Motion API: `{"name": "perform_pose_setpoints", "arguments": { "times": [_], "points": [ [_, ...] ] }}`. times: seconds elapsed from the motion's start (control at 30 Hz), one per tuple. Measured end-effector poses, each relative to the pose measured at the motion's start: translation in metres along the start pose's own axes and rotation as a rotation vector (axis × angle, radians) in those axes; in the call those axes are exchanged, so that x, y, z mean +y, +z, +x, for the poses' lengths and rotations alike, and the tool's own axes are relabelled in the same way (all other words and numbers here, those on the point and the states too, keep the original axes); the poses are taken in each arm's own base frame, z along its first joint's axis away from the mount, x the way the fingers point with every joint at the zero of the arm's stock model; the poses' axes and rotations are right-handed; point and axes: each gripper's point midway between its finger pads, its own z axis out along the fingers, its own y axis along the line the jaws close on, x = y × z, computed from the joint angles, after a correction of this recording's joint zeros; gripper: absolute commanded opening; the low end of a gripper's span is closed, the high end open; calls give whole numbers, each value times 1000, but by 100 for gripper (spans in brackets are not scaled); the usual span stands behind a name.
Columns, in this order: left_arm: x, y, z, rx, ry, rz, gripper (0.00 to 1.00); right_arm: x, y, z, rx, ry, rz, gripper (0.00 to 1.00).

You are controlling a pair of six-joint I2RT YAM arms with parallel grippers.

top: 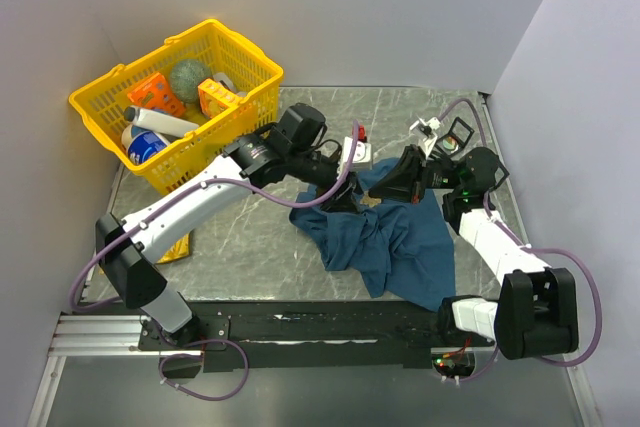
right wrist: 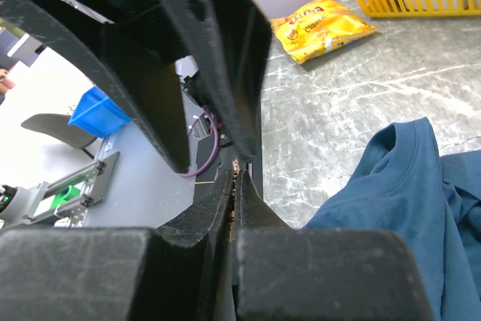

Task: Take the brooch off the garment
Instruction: Close the brooch.

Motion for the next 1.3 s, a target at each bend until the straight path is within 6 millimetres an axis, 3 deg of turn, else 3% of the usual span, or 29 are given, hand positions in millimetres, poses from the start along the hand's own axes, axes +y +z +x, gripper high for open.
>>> {"name": "perform_pose_setpoints", "arguments": {
  "times": [0.13, 0.43, 0.87, 0.97, 1.3],
  "points": [
    [7, 2, -1, -4, 4, -27, 58, 3, 0, -1, 0, -11, -1, 0],
    [18, 10, 2, -4, -12, -59, 55, 3, 0, -1, -1, -14, -1, 0],
    [12, 21, 4, 6, -44, -39, 35, 6, 0, -2, -1, -33, -2, 0],
    [12, 21, 4, 4, -55, -39, 26, 5, 0, -2, -1, -43, -1, 0],
    [11, 21, 4, 3, -86, -39, 20, 5, -1, -1, 2, -65, -1, 0]
  ]
}}
